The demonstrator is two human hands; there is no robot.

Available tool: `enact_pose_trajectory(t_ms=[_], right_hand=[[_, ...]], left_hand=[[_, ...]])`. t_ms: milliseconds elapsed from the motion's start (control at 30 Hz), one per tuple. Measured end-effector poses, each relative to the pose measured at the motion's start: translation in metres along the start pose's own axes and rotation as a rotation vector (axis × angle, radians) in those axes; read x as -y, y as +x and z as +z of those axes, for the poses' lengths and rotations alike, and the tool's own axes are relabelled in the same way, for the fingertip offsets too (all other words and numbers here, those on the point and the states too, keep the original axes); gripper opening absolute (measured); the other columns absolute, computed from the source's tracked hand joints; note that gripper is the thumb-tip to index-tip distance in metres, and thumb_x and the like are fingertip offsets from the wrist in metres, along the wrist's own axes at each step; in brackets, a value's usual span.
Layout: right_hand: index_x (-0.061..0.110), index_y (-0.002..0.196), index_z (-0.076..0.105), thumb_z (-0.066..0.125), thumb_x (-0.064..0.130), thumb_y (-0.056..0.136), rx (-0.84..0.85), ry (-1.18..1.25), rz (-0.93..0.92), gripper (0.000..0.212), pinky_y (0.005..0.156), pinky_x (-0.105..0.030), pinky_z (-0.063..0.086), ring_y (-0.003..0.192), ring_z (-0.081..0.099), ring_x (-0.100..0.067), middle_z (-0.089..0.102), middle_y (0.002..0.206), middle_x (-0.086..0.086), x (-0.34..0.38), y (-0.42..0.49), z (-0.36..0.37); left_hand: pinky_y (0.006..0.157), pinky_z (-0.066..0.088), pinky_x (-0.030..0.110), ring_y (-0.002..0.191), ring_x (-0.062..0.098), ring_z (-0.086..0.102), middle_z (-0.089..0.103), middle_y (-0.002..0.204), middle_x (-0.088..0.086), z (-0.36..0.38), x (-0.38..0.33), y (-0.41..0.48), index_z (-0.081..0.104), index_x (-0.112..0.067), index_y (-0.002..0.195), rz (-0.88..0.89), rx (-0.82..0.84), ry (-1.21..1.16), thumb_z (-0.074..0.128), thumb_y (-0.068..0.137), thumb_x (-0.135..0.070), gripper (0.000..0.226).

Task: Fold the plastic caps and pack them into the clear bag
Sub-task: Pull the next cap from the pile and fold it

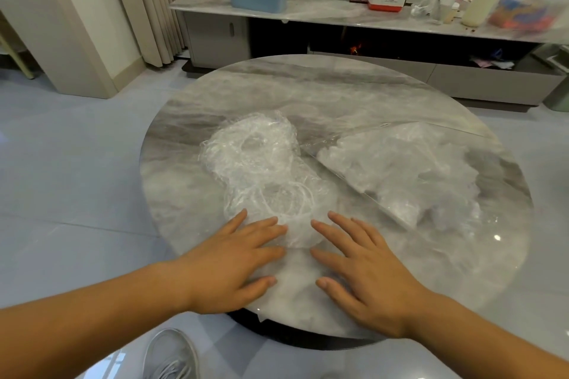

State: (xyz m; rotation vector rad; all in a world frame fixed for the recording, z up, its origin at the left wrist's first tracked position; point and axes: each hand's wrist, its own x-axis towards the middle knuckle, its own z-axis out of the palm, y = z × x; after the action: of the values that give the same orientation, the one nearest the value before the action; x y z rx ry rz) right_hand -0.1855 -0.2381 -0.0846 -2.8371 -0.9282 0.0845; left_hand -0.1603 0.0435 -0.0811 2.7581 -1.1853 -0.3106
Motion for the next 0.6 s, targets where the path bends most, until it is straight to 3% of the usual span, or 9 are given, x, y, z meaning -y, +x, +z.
enact_pose_trajectory(t_ms=[67,167,267,333,400,433,500,600], right_hand=[[0.034,0.143,0.053,0.024,0.061,0.103,-0.023,0.017,0.026,0.056,0.124,-0.037,0.013,0.156,0.002,-0.013,0.024,0.165,0.011,0.002,0.001,0.0],[0.028,0.144,0.053,0.027,0.056,0.103,-0.083,0.104,0.063,0.056,0.12,-0.035,0.027,0.15,0.02,-0.008,0.042,0.155,0.015,0.004,0.002,-0.002],[0.024,0.146,0.053,0.03,0.055,0.103,-0.169,0.241,0.082,0.058,0.119,-0.027,0.027,0.145,0.026,-0.002,0.049,0.148,0.016,0.004,0.004,-0.006],[0.022,0.14,0.061,0.035,0.049,0.103,-0.265,0.3,0.091,0.052,0.115,-0.024,0.03,0.141,0.035,-0.003,0.057,0.14,0.016,0.002,0.002,-0.012],[0.021,0.125,0.071,0.039,0.041,0.104,-0.352,0.24,0.045,0.044,0.111,-0.023,0.036,0.133,0.047,-0.006,0.067,0.125,0.015,-0.002,-0.004,-0.016],[0.02,0.118,0.075,0.04,0.038,0.104,-0.377,0.186,0.006,0.041,0.109,-0.024,0.039,0.129,0.052,-0.008,0.07,0.118,0.014,-0.004,-0.009,-0.017],[0.019,0.106,0.078,0.04,0.035,0.105,-0.4,0.119,-0.054,0.041,0.107,-0.025,0.041,0.123,0.057,-0.011,0.073,0.109,0.013,-0.008,-0.019,-0.014],[0.016,0.096,0.079,0.038,0.033,0.106,-0.437,0.161,-0.04,0.046,0.107,-0.016,0.04,0.118,0.06,-0.01,0.075,0.1,0.01,-0.016,-0.037,-0.01]], left_hand=[[0.124,-0.01,0.043,0.151,0.002,-0.016,0.0,0.168,-0.011,-0.001,0.003,0.001,0.04,-0.036,0.149,-0.005,0.007,-0.047,0.025,0.099,-0.059,0.057],[0.124,-0.009,0.045,0.15,0.001,-0.018,0.004,0.168,-0.011,-0.005,0.006,0.003,0.049,-0.036,0.14,0.013,-0.029,-0.08,0.03,0.1,-0.057,0.049],[0.125,-0.004,0.043,0.153,0.003,-0.007,0.018,0.166,-0.007,-0.009,0.004,0.004,0.059,-0.031,0.119,0.028,-0.172,-0.153,0.035,0.099,-0.055,0.039],[0.126,0.004,0.038,0.152,0.002,0.008,0.028,0.161,-0.009,-0.015,0.0,0.006,0.053,-0.027,0.113,-0.064,-0.288,-0.276,0.035,0.098,-0.055,0.037],[0.123,0.018,0.032,0.146,0.007,0.026,0.034,0.153,-0.01,-0.021,-0.003,0.009,0.044,-0.024,0.127,-0.242,-0.309,-0.394,0.032,0.097,-0.061,0.049],[0.121,0.019,0.029,0.145,0.009,0.026,0.031,0.154,-0.009,-0.023,-0.003,0.011,0.036,-0.024,0.138,-0.311,-0.276,-0.417,0.032,0.097,-0.062,0.056],[0.123,0.006,0.024,0.151,0.005,0.007,0.014,0.164,-0.011,-0.021,-0.003,0.018,0.019,-0.026,0.154,-0.335,-0.168,-0.335,0.03,0.098,-0.061,0.068],[0.123,-0.009,0.026,0.15,-0.001,-0.015,-0.009,0.166,-0.013,-0.013,-0.003,0.028,-0.003,-0.029,0.159,-0.288,-0.046,-0.221,0.02,0.094,-0.069,0.079]])
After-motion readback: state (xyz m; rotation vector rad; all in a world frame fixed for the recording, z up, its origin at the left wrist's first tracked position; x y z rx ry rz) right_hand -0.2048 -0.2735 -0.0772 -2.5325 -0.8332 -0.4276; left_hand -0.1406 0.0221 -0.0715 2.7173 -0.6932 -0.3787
